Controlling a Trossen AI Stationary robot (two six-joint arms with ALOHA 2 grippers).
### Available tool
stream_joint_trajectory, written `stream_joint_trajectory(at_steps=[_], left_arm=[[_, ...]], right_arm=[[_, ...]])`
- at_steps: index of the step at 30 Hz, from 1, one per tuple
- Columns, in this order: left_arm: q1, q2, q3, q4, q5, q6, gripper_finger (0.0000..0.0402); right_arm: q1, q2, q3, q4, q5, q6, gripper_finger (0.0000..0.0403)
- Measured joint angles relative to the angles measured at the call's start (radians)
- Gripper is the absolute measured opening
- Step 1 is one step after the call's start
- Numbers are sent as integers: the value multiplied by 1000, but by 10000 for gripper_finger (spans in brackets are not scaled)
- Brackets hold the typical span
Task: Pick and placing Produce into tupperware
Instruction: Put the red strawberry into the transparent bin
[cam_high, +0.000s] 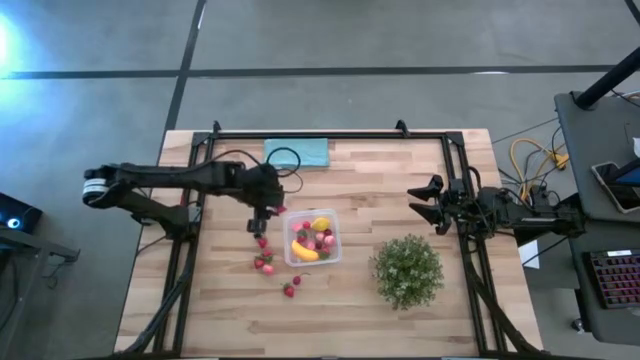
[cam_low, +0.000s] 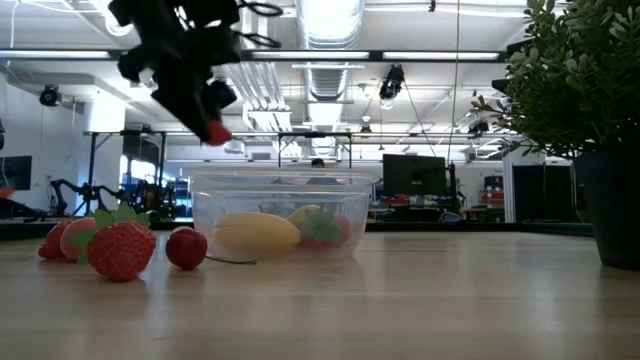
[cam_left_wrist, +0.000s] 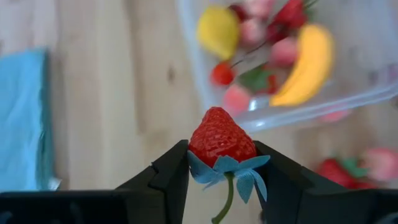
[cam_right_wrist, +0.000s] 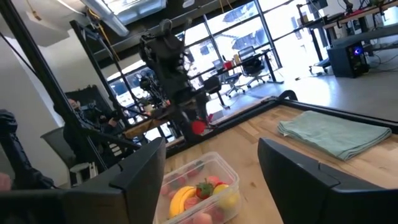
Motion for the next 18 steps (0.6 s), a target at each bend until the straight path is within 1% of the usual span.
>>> stream_joint_trajectory(at_steps=[4,10,14,18], left_arm=[[-74,46,50,18,19,0,136],[-185,172,103,106,19,-13,137],[-213,255,137,162,-8,-91,141],[-217,324,163,160,-12,-216,170]], right_arm=[[0,0,0,0,0,0,243],[0,0,0,0,0,0,245],[0,0,0,0,0,0,249],[0,0,0,0,0,0,251]])
